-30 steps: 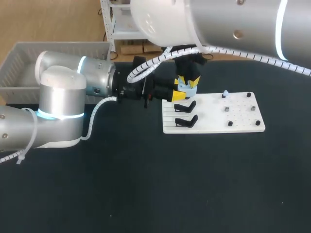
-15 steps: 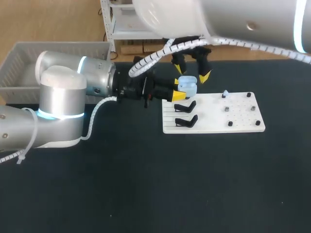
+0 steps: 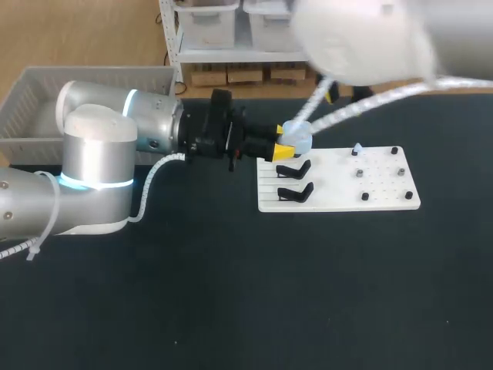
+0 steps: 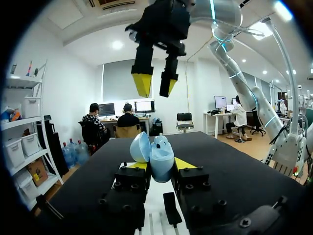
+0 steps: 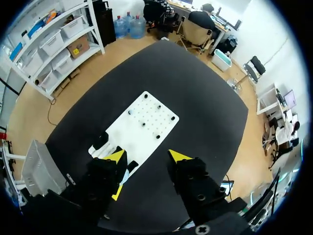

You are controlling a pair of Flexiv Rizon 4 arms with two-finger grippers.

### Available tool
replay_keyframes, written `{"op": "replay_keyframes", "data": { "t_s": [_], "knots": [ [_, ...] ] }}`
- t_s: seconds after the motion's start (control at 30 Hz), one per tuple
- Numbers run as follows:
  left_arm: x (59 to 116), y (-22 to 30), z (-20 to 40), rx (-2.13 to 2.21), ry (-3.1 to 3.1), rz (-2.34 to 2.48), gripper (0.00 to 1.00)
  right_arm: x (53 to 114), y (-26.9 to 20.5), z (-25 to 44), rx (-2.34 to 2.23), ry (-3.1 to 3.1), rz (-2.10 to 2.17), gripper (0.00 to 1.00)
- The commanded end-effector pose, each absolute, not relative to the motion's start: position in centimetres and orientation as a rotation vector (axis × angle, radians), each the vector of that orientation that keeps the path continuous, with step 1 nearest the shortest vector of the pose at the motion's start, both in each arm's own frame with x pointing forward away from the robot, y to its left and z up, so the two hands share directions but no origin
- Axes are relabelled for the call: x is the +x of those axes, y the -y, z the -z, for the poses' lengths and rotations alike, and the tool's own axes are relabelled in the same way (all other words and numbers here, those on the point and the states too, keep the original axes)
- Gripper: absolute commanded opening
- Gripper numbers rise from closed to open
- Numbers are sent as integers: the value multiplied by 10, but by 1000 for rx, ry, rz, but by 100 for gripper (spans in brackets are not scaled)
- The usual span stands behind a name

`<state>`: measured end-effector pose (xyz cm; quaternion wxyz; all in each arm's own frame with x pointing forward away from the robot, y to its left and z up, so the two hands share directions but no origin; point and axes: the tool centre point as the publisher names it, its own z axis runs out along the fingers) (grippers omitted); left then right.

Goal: Pick up each earbud case from the left stands, insert the matching earbuds, close the lid, and place the case in the box.

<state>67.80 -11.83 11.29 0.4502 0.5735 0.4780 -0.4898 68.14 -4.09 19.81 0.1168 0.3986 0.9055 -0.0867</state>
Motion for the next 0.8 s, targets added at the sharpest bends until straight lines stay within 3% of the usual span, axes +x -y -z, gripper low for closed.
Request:
{"op": "replay_keyframes", "data": {
  "t_s": [0.03,0.8],
  "knots": [
    [679,119,-113,1419,-1183,1211,0,692,62,-193,1052,-2637,-60,50],
    [679,119,-113,1419,-1183,1211,0,736,88,-106,658,-2813,12,49]
  ]
}}
